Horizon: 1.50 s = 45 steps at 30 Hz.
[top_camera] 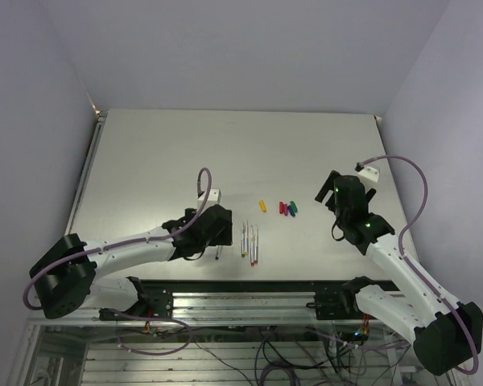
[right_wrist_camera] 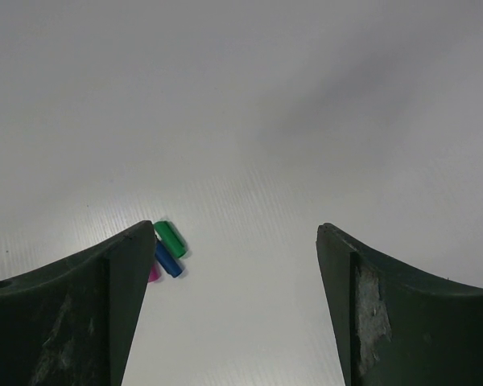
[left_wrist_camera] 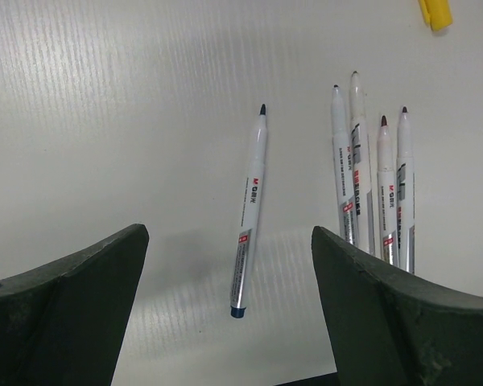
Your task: Insert the pens into the pen caps
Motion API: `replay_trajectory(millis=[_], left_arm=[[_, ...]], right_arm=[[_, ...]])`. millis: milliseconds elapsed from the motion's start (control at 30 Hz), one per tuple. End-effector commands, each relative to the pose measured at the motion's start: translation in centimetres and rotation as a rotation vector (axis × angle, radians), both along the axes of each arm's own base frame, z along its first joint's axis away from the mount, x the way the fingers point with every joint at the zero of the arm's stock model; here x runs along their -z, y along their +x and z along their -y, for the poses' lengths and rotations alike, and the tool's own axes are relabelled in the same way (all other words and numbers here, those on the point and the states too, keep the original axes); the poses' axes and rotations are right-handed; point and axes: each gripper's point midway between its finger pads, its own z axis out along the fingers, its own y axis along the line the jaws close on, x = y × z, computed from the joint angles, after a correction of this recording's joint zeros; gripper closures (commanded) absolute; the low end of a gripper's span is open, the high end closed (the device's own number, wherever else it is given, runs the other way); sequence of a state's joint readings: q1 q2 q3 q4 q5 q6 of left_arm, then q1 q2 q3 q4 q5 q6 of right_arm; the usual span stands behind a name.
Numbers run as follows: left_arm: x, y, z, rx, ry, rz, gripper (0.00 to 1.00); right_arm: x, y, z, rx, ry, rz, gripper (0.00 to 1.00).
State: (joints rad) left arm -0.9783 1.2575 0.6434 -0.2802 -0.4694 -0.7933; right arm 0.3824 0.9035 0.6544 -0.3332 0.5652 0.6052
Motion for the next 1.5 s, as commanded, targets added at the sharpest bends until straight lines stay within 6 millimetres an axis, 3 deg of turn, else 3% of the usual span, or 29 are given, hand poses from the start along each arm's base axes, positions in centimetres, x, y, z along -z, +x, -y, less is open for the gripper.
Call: replay_trajectory(millis=[0,267,300,367,500,600,733,967,1167,1300,1467], left_arm=[[-0.6,0.1,0.5,0.004,0.023,-0.018,0.06],[-1.0,0.0,1.9,0.021,-0.102,-0.020,0.06],[-0.8,-0.1,1.9,0.025,-0.102,-0.026,0.10],[-0.5,-0.1,1.8,0.024,-0.099,-0.025,0.32],[0.2,-0.1,1.1,0.030,-0.054,-0.021,0.54],[0.5,0.2,0.3,0.035,0.008,-0.005,0.78],[0.2,0.7,-0.4,0.014,0.028,0.032,0.71],[-1.2,1.1,0.7,0.051,-0.028,0.080,0.66],[0.6,1.5,-0.3,0.004,0.066,0.053,0.68],[2.6,1.5,-0.2,0.017,0.147,0.013,0.73],[3.0,1.6,0.9,0.068,0.212,0.028,0.76]], right_arm=[[-1.7,0.6,-0.2,-0.003,0.023,0.059,0.19],[-2.3,0.7,-0.2,-0.009,0.011,0.067,0.20],[-2.3,0.7,-0.2,-0.012,0.012,0.068,0.20],[-2.2,0.7,-0.3,-0.016,0.014,0.069,0.20],[-1.8,0.6,-0.4,-0.022,0.020,0.065,0.20],[-1.4,0.6,-0.4,-0.019,0.018,0.057,0.20],[-1.2,0.5,-0.4,-0.021,0.018,0.052,0.20],[-0.6,0.3,-0.4,-0.025,0.014,0.038,0.20],[0.1,-0.2,-0.2,-0.020,0.017,0.023,0.19],[0.3,-0.4,0.0,-0.008,0.018,0.020,0.18],[0.0,-0.7,0.7,0.018,0.000,0.031,0.20]])
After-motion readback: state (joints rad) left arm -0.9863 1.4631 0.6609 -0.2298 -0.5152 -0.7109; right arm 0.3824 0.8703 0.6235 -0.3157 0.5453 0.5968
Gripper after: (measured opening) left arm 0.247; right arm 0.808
